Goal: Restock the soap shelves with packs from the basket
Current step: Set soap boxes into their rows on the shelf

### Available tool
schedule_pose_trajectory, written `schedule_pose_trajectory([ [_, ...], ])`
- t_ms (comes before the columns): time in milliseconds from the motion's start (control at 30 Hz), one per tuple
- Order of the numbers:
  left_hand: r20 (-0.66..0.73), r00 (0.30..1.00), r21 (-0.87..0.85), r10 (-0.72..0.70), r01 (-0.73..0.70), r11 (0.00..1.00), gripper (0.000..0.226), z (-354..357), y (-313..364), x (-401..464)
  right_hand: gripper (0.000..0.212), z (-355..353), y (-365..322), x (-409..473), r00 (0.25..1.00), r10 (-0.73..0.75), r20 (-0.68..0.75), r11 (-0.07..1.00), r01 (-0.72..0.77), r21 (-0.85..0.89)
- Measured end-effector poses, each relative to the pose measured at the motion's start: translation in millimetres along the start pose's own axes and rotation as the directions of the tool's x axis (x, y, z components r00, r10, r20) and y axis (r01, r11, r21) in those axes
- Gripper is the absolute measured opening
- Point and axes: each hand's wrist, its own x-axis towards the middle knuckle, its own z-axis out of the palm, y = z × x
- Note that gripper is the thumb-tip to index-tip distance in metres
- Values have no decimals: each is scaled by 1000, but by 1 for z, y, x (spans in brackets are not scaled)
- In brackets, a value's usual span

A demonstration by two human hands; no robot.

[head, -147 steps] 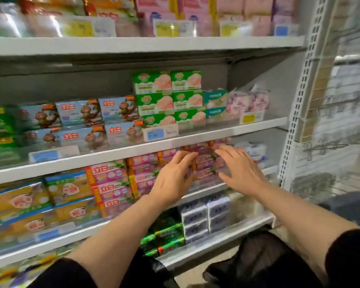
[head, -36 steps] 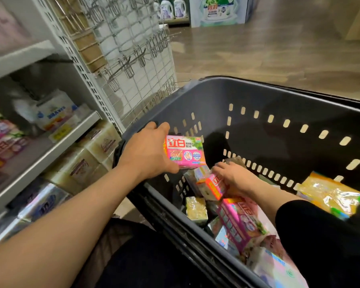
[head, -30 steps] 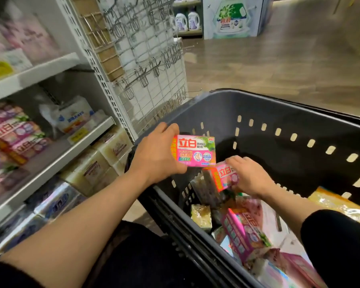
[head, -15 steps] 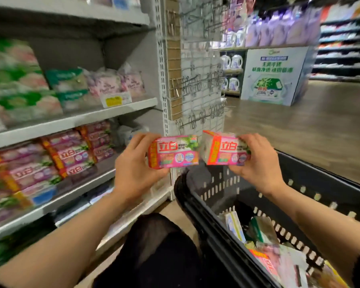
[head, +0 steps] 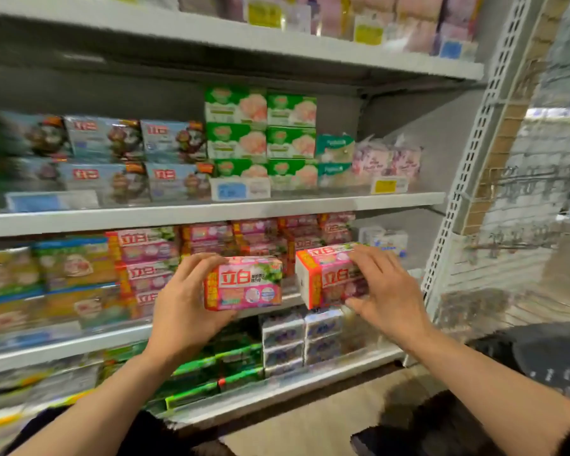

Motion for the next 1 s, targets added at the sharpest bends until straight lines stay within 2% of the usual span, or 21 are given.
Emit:
schedule_pose_trajectory([
  [200, 108, 989, 114, -96, 84, 990, 83, -17, -39, -6, 77, 67, -33, 8, 995, 27, 92, 995, -36, 91],
  [300, 122, 989, 141, -89, 71, 988, 81, -5, -49, 0, 77, 92, -34, 10, 986, 127, 109, 985, -138, 104],
  [400, 133, 988, 114, -75, 60, 992, 79, 12, -54, 9, 74, 109, -26, 19, 965, 258, 53, 960, -262, 95],
  [567, 164, 986, 9, 6, -8, 1000, 75, 48, -52, 27, 67, 123, 13, 33, 867, 499, -16, 866, -497, 59],
  [733, 196, 979, -46, 63, -55, 997, 76, 90, -45, 33, 63, 125, 68, 27, 753, 657, -40, 749, -657, -86],
  [867, 217, 969, -68, 120, -108, 992, 74, 122, -34, 37, 66, 128, 104, 18, 711, 703, -8, 701, -695, -162],
  [1000, 211, 972, -116, 102, -78, 990, 73, 150, -24, 44, 64, 141, 125, 23, 754, 656, 22, 748, -646, -149],
])
